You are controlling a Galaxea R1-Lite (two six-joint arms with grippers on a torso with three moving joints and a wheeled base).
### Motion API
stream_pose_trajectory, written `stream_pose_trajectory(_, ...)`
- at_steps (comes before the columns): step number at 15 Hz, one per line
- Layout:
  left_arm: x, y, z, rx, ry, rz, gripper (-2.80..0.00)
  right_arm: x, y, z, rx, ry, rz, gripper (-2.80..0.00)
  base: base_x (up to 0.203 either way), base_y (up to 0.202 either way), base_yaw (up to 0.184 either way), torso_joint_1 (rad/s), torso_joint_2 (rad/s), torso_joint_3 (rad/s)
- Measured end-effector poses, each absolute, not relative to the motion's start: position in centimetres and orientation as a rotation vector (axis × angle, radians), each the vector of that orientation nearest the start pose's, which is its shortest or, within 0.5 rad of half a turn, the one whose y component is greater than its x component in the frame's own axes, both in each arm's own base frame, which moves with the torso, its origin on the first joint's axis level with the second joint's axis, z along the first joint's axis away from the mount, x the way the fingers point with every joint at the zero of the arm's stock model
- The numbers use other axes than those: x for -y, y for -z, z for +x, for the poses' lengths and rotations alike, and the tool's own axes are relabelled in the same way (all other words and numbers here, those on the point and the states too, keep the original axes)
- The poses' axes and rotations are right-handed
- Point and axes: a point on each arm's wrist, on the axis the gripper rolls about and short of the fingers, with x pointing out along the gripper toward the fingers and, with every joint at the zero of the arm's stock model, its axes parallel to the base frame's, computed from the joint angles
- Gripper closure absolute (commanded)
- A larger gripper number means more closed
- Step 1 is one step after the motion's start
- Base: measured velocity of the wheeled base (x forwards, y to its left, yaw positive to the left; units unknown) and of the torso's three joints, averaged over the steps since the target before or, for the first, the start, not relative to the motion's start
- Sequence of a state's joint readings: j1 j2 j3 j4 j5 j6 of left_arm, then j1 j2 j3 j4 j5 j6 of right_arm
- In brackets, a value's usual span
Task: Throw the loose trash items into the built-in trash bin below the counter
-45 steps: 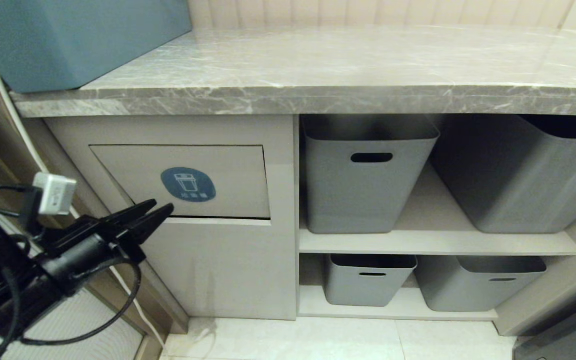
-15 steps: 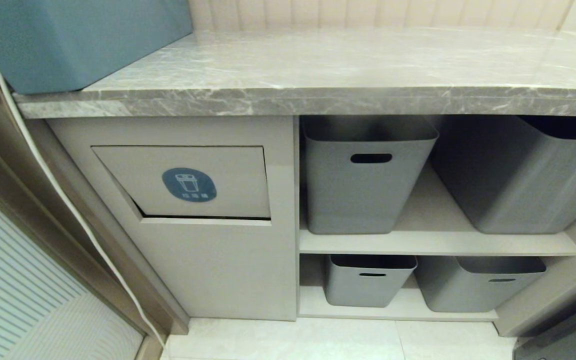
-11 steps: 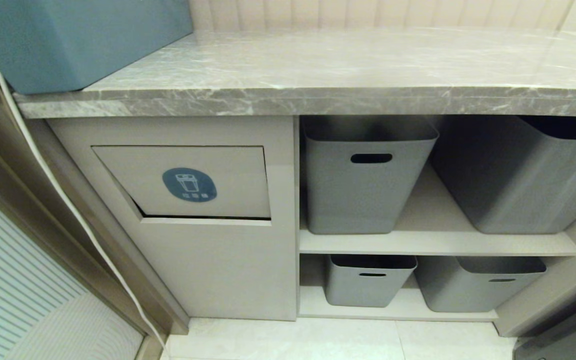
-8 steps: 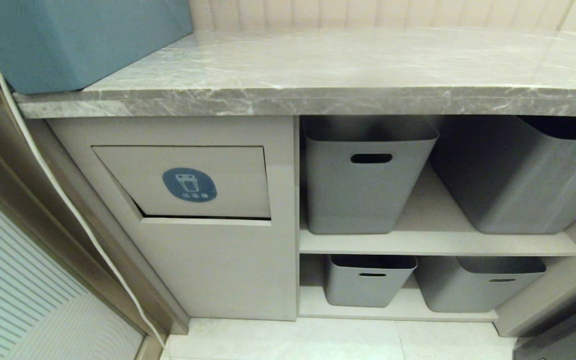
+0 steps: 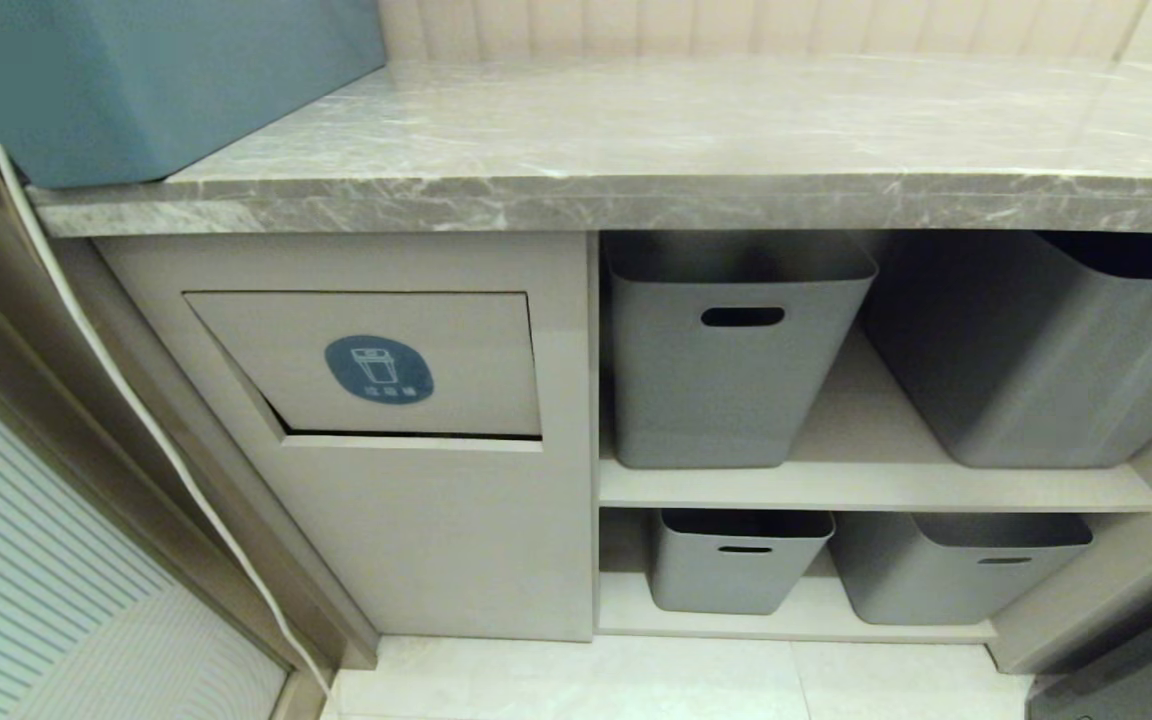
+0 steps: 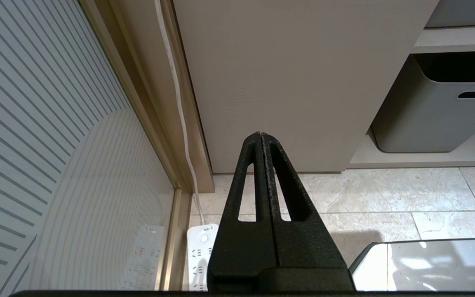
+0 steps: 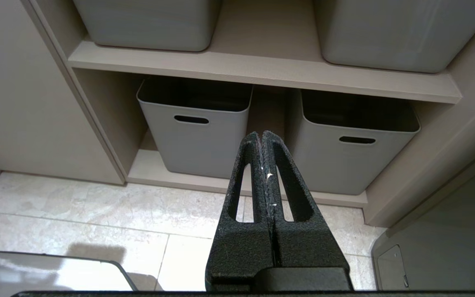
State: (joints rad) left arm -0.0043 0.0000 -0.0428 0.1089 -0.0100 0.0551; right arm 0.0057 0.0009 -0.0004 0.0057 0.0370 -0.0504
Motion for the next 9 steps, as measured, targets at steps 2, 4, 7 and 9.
stream_pose_trajectory(2,0.01,-7.61,-2.64,-0.065,0.015,0.055,0.0,-0.07,-7.49,-2.28,-0.006,-0.043,-0.053,0.0,0.0,0.0,0.0,0.0,0.0,0.0)
stream_pose_trajectory(4,0.01,-7.61,-2.64,-0.065,0.015,0.054,0.0,-0.07,-7.49,-2.28,-0.006,-0.043,-0.057,0.0,0.0,0.0,0.0,0.0,0.0,0.0)
stream_pose_trajectory(7,0.0,-7.61,-2.64,-0.065,0.014,0.052,0.0,-0.06,-7.49,-2.28,-0.006,-0.04,-0.054,0.0,0.0,0.0,0.0,0.0,0.0,0.0)
stream_pose_trajectory(9,-0.01,-7.62,-2.64,-0.065,0.007,0.036,0.0,-0.03,-7.49,-2.27,-0.006,-0.024,-0.055,0.0,0.0,0.0,0.0,0.0,0.0,0.0)
